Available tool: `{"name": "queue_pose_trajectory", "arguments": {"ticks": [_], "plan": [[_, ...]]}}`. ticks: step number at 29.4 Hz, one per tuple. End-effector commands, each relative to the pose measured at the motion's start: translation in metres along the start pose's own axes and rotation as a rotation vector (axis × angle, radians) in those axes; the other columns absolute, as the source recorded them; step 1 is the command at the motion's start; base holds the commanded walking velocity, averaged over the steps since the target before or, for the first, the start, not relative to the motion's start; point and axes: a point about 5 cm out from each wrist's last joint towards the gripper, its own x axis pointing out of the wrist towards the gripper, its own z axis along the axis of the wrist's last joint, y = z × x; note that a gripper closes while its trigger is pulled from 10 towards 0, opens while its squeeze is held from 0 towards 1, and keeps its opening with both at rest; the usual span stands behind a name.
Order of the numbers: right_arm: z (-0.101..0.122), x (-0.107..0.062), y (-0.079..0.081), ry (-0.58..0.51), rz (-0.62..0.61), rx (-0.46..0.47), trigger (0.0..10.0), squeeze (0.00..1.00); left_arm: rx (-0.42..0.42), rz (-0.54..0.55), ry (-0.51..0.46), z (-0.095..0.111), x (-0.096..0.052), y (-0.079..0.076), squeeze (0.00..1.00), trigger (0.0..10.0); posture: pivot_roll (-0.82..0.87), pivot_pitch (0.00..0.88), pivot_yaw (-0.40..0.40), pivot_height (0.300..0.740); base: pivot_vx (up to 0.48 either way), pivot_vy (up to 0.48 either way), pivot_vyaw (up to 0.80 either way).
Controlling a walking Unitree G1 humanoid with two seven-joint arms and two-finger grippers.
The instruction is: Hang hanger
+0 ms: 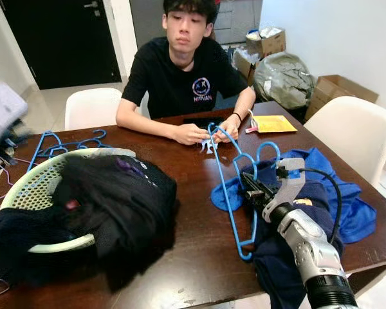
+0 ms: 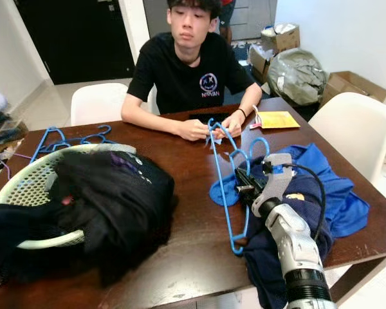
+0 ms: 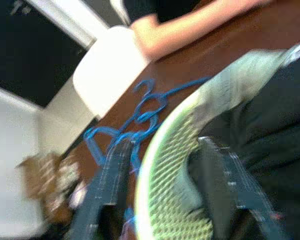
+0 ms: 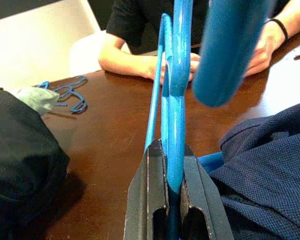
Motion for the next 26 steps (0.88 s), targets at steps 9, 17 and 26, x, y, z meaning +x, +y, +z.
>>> {"name": "queue_pose_trajectory", "arguments": {"ticks": [9, 17, 26], "plan": [[-0.013, -0.003, -0.001, 0.066, -0.001, 0.011, 10.0, 0.0, 0.022, -0.028, -0.077, 0.018, 0.005, -0.009, 1.0, 8.4, 0.03, 0.0, 0.021, 0.74, 0.0, 0.0, 0.0], [-0.012, -0.004, -0.004, 0.078, -0.003, 0.006, 10.0, 0.0, 0.27, -0.605, -0.387, 0.089, -0.012, -0.122, 0.0, 10.0, 0.03, 0.0, -0.004, 0.74, 0.0, 0.0, 0.0], [-0.013, -0.001, -0.003, 0.09, 0.007, 0.009, 10.0, 0.0, 0.574, -0.726, -0.449, 0.099, -0.006, -0.165, 0.0, 10.0, 0.04, 0.0, -0.018, 0.74, 0.0, 0.0, 0.0]]}}
